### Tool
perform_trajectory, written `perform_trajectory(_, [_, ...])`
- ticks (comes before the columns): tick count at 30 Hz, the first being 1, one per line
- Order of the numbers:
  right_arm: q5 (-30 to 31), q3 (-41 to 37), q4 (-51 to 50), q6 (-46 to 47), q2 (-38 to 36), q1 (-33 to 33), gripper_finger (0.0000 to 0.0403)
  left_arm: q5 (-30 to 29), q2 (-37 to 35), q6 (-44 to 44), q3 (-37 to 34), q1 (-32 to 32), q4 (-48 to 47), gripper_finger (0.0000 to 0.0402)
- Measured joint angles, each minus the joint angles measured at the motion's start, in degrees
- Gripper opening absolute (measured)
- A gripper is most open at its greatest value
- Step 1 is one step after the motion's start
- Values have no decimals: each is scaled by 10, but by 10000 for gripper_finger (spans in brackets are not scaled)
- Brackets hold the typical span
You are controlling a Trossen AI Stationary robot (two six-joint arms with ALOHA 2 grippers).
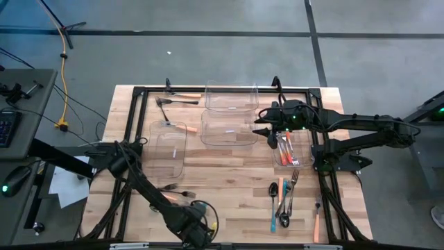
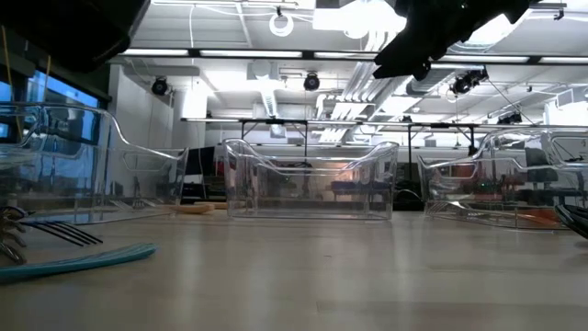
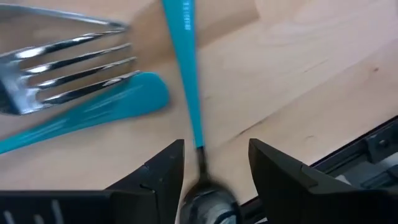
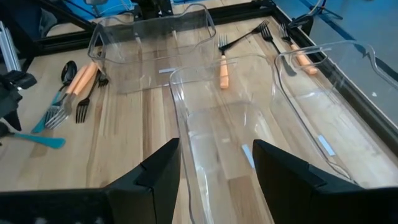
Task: Sort silverware by color (type)
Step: Put the blue spoon into the middle transparent bin
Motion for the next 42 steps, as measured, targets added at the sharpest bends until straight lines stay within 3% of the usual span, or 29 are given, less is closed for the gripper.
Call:
perform_trajectory(8, [0,0,-4,15,0,0,185,2,25,-6,2,0,-1,152])
perform_trajectory(11, [0,0,-4,15,0,0,185,3,26,-3,1,0,-10,107])
perform_trajectory(15, [0,0,-4,15,0,0,185,4,14,9,-1,-3,-23,18])
perform_trajectory(21, [0,0,-4,15,0,0,185,-6,-13,52,-5,-12,-15,5])
perform_trajectory(29, [-8,0,-3,2,0,0,185,-32,-125,152,-3,-4,16,3])
perform_trajectory(33, [-40,0,-5,-36,0,0,185,-124,-205,212,-3,31,-11,1])
perform_trajectory(37, [-67,0,-5,-81,0,0,185,-256,-274,341,-3,89,-27,1])
perform_trajectory(42, [-70,0,-5,-84,0,0,185,-317,-356,539,-56,180,17,1])
